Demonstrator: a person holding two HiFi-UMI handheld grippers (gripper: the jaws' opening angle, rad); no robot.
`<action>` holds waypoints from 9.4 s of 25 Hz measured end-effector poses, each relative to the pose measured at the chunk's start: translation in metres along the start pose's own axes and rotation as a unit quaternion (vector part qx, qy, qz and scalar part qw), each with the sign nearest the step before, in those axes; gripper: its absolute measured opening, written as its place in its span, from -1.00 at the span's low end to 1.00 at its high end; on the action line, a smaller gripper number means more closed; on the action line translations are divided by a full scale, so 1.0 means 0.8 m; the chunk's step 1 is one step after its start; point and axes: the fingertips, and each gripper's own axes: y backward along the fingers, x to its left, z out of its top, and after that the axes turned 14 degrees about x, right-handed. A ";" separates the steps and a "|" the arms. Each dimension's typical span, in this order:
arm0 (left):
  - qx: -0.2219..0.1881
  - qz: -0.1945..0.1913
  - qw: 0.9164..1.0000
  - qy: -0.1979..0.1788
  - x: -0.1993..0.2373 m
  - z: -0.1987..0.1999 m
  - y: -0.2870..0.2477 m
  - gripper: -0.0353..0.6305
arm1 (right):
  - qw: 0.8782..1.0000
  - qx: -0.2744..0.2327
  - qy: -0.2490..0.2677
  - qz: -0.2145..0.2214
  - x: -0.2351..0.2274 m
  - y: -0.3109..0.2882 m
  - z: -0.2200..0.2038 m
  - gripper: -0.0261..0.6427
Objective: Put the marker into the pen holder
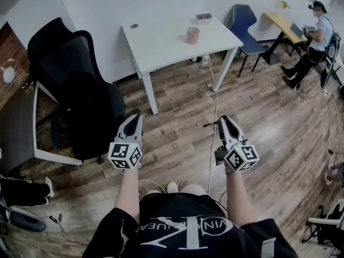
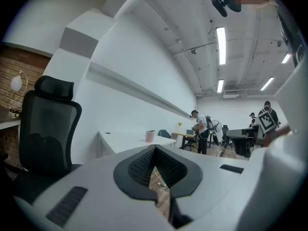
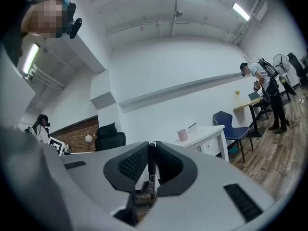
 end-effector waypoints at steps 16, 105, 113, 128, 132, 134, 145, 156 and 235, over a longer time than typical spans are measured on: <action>0.006 0.008 1.000 0.007 0.025 -0.012 -0.007 -0.85 | 0.999 -0.024 -0.025 -0.014 -0.013 -0.003 -0.001 -0.75; 0.005 -0.009 1.000 0.013 0.227 0.233 -0.676 -0.85 | 0.997 -0.038 -0.019 0.068 -0.329 -0.616 0.307 -0.75; 0.013 -0.024 1.000 -0.007 0.237 0.238 -0.718 -0.85 | 0.998 -0.027 -0.018 0.061 -0.346 -0.668 0.304 -0.75; 0.034 -0.004 0.999 0.019 0.248 0.220 -0.748 -0.85 | 0.995 0.041 -0.008 0.090 -0.358 -0.729 0.261 -0.75; 0.033 0.004 0.999 0.024 0.251 0.217 -0.752 -0.85 | 0.994 0.053 -0.005 0.099 -0.358 -0.739 0.250 -0.75; 0.036 0.004 0.999 0.026 0.251 0.215 -0.755 -0.85 | 0.993 0.058 -0.008 0.102 -0.358 -0.744 0.246 -0.75; 0.047 0.003 0.998 0.028 0.249 0.203 -0.762 -0.85 | 0.990 0.082 -0.001 0.114 -0.353 -0.758 0.221 -0.75; 0.050 0.014 0.998 0.033 0.254 0.196 -0.752 -0.85 | 0.987 0.102 0.007 0.124 -0.346 -0.762 0.206 -0.75; 0.000 0.041 0.999 0.007 0.242 0.261 -0.696 -0.85 | 0.989 0.074 0.097 0.079 -0.369 -0.720 0.283 -0.83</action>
